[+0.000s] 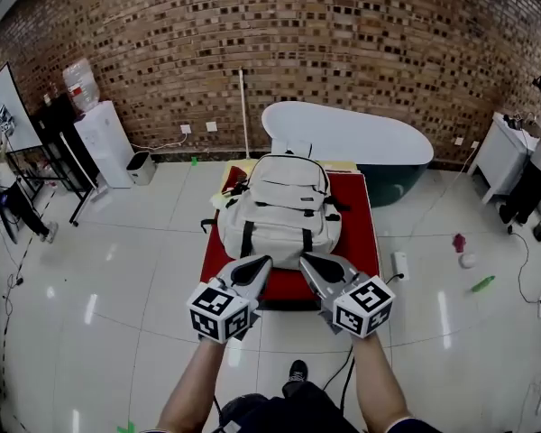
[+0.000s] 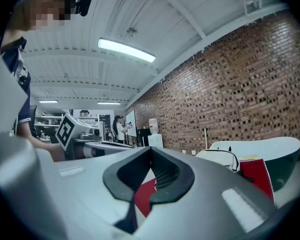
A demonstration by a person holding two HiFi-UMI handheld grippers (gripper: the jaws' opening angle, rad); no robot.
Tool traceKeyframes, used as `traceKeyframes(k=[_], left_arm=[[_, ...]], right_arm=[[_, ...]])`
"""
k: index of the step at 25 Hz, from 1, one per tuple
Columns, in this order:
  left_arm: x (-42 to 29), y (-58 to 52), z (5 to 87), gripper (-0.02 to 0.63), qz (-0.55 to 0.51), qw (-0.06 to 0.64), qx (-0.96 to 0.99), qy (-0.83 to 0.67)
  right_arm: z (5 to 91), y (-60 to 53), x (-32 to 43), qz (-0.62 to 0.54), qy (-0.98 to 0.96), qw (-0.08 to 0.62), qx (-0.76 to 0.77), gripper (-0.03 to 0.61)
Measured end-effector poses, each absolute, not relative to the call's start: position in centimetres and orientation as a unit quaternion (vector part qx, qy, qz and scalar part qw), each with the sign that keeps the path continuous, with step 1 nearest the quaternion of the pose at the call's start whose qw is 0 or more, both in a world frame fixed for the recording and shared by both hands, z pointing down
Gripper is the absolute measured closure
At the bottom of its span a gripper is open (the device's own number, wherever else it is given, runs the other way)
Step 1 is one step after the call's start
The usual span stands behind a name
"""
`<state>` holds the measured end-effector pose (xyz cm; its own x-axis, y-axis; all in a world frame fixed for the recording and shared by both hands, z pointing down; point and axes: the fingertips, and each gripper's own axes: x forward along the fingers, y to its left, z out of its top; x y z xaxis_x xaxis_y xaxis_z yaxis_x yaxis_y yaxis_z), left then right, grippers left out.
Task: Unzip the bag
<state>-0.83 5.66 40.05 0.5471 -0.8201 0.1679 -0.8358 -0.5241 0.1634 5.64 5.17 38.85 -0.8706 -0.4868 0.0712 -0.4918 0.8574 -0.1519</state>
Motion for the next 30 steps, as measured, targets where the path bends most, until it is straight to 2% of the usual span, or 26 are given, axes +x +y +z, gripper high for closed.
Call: traceKeyframes(k=[13,15,30], left_arm=[[-6.1,-5.2,41.8,0.612,0.066,0.111,0.831,-0.541],[-7.7,-6.8,42.3,0.612,0.062,0.117,0.827,-0.546],[-19.4,-23.9,52.3,0.611,0.159,0.168,0.819,-0.525]], right_arm=[[38.7,-8.2,2.1,0.020,-0.979,0.058,0.192,0.571],[38.8,-10.0,0.7,0.008,-0.980,0.071,0.185,0.526],[47.8,-25.0,-13.7,-0.039,-0.951,0.275,0.137,0.515]])
